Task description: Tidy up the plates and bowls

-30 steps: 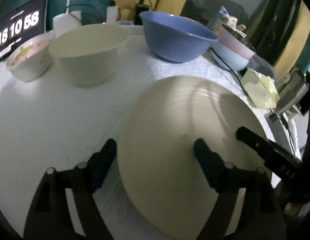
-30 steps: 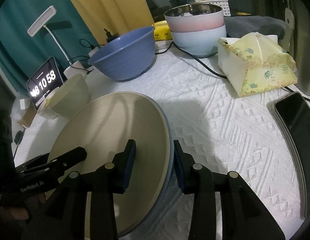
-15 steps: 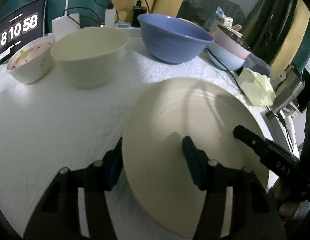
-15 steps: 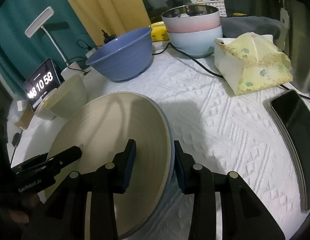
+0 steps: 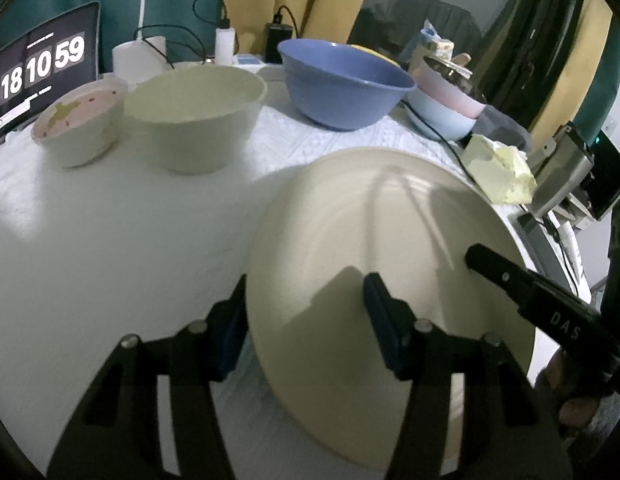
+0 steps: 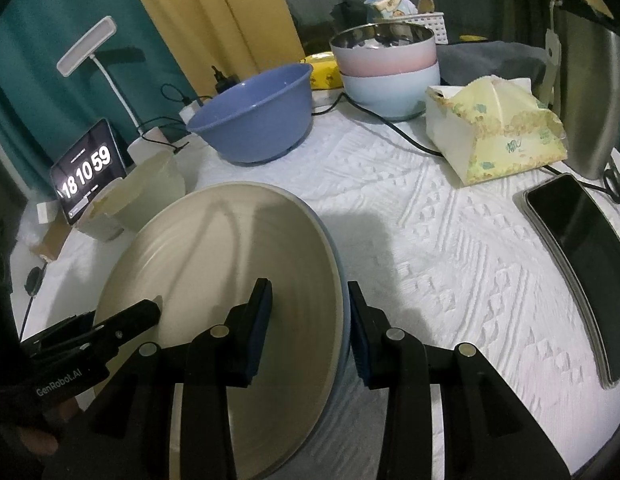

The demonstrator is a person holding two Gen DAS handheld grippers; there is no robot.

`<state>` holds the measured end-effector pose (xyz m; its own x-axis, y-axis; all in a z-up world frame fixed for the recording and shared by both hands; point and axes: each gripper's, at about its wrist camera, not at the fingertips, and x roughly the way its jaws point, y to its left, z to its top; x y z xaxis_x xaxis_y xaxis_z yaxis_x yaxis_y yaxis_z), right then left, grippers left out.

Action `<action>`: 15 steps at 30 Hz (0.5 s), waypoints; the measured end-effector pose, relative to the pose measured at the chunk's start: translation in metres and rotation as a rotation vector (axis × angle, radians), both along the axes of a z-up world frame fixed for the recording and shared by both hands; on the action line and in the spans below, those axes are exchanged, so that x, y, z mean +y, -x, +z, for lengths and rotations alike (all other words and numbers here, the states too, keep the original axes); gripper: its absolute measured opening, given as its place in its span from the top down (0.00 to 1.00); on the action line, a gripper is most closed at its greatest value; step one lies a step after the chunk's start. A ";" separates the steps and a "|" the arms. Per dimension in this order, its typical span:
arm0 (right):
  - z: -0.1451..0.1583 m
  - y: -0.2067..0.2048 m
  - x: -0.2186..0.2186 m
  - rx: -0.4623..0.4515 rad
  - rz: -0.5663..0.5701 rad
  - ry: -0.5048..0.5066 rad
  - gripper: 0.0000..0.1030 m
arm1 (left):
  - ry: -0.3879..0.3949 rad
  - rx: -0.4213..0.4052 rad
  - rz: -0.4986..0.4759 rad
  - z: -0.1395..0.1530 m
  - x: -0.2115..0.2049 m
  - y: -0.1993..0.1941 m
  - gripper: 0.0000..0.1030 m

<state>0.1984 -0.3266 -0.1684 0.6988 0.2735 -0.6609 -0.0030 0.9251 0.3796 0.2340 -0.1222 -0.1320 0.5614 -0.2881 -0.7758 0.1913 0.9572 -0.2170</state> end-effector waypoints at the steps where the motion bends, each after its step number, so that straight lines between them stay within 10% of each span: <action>1: 0.002 0.002 0.002 -0.004 0.001 0.003 0.62 | 0.001 -0.002 0.001 0.001 0.001 0.001 0.45; 15: 0.022 0.010 0.048 -0.034 0.036 0.039 0.62 | 0.034 -0.031 0.048 0.011 0.049 0.019 0.45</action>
<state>0.1880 -0.2787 -0.1462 0.7114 0.2729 -0.6476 -0.0484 0.9384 0.3423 0.2150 -0.0737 -0.1208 0.5989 -0.2859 -0.7481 0.1526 0.9577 -0.2438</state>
